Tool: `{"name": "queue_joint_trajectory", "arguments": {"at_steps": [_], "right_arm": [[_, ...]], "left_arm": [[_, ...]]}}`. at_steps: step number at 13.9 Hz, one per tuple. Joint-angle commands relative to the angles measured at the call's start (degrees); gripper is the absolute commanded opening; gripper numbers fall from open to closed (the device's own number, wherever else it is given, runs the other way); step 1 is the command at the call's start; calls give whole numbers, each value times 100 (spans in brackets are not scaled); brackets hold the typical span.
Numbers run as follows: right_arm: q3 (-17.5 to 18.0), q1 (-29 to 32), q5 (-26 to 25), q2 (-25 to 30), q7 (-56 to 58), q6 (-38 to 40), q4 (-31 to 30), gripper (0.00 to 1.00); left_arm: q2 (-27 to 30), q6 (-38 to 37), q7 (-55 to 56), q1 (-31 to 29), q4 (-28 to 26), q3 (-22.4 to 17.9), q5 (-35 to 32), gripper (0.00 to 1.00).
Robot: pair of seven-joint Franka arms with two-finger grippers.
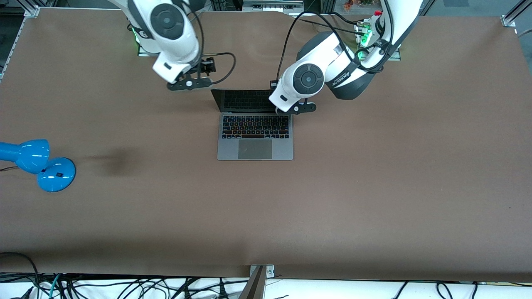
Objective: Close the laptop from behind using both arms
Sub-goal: 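Move the right gripper toward the screen while the left gripper lowers behind it, then push the laptop screen down shut with both grippers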
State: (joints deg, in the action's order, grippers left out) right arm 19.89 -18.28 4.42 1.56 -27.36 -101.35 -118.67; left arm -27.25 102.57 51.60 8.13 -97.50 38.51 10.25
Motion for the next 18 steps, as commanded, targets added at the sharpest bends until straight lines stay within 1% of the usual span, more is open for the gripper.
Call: {"name": "queue_joint_trajectory", "arguments": {"at_steps": [1, 3, 4, 5, 7, 9, 11, 13, 16, 18], "right_arm": [[191, 70, 251, -6, -147, -253, -121, 0], [235, 61, 357, -146, -217, -315, -77, 0], [252, 53, 375, -234, -226, -315, -68, 0], [366, 9, 375, -322, -235, -332, -51, 0], [437, -26, 340, -437, -279, -577, -24, 0], [437, -44, 226, -664, -279, -832, 98, 0], [437, -44, 25, -893, -279, -904, 256, 0], [428, -35, -46, -982, -279, -956, 344, 0], [428, -26, -204, -1192, -279, -1368, 389, 0], [420, -9, -310, -1289, -279, -1492, 476, 0]], "left_arm": [[-166, 193, 104, 40, 81, 7, -172, 0], [-202, 255, 122, 31, 99, 16, -356, 0], [-202, 255, 122, 31, 108, 8, -357, 0], [-211, 264, 113, 31, 108, 7, -357, 0], [-211, 264, 113, 31, 108, 7, -366, 0], [-211, 264, 113, 31, 108, 7, -366, 0], [-211, 264, 122, 31, 108, 7, -366, 0], [-211, 272, 122, 31, 108, 7, -366, 0], [-211, 264, 122, 31, 108, 7, -366, 0], [-211, 264, 122, 31, 108, 7, -366, 0]]}}
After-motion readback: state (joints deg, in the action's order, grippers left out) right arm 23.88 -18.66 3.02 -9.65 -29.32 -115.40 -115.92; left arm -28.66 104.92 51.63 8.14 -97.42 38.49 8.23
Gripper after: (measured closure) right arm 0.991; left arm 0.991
